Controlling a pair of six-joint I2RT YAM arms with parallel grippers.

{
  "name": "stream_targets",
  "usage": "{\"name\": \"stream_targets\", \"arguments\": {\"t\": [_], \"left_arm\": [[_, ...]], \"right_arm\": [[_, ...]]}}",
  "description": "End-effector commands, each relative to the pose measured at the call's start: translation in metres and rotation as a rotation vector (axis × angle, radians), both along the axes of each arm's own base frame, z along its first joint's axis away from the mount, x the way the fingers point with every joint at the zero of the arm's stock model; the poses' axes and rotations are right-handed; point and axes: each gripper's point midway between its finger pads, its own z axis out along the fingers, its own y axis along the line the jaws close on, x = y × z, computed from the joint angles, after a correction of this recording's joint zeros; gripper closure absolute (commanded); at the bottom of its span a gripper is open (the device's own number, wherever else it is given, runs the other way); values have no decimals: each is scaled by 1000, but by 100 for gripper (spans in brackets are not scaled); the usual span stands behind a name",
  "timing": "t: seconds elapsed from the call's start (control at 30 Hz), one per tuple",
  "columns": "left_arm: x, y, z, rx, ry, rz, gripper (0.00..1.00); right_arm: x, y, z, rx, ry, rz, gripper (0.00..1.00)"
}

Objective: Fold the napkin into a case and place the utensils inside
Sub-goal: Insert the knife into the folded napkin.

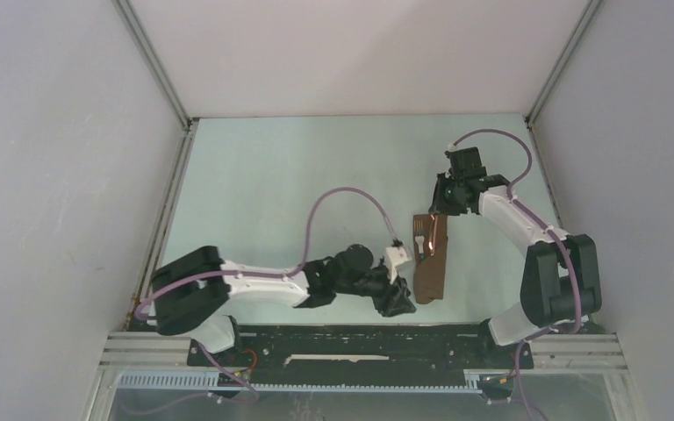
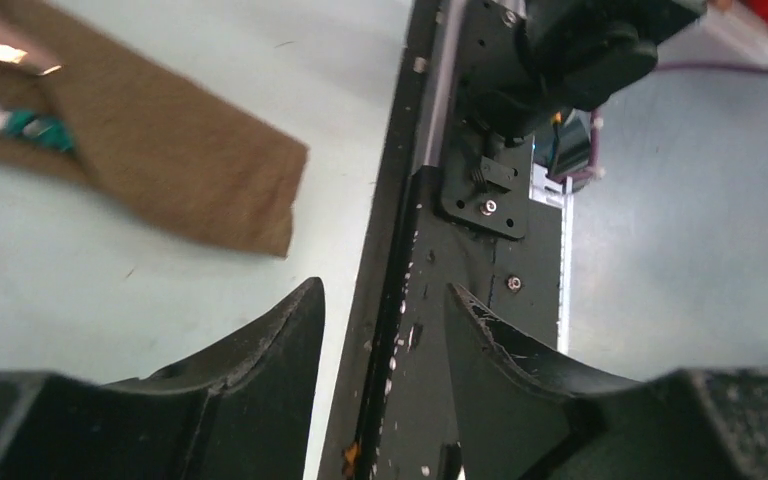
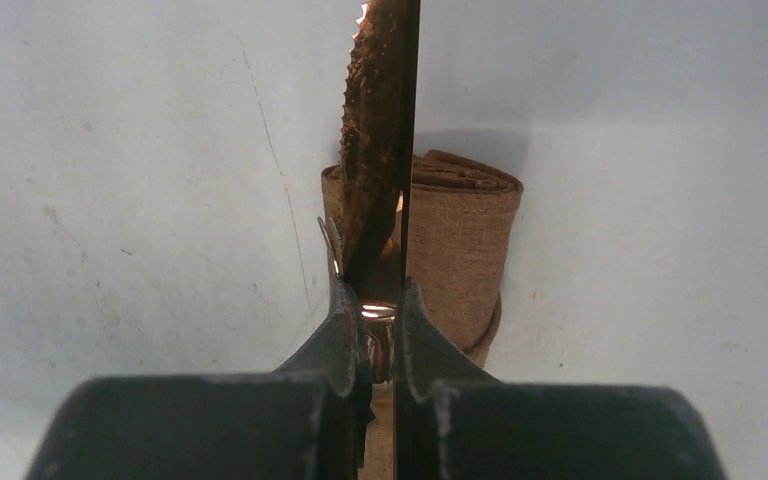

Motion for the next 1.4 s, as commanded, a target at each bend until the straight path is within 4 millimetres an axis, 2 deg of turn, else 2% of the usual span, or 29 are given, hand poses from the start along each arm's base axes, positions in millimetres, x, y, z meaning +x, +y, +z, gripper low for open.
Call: {"name": "stream_targets", "arguments": {"t": [0.0,0.1,0.27,0.33,0.43,0.83,1.03,1.23,1.37], "left_arm": [[-8,-46,16,-135,-275,-165,46],[-7,-69,-5,-105,-283,-197,46],[-8,-87,-32,-93,-235,-215,47],[-11,-92,-39,-92,-220,-240,53],[-10,-95,-53,-76,-220,-244,61],[18,-83,-92,17,-258,-136,70],[27,-80,-98,23,-271,-82,72],[34,-78,-95,10,-274,-49,72],[37,-75,-95,3,-266,-36,72]], "right_arm": [[34,3,28,16,-113,25,100],[38,1,23,6,-97,30,100],[36,-2,14,-7,-58,26,100],[33,-2,10,-14,-44,26,100],[28,0,6,-23,-29,30,100],[3,11,1,-36,13,38,100],[-10,11,-3,-43,47,26,100],[-31,19,-3,-37,71,30,100],[-43,17,-7,-58,86,10,100]]}}
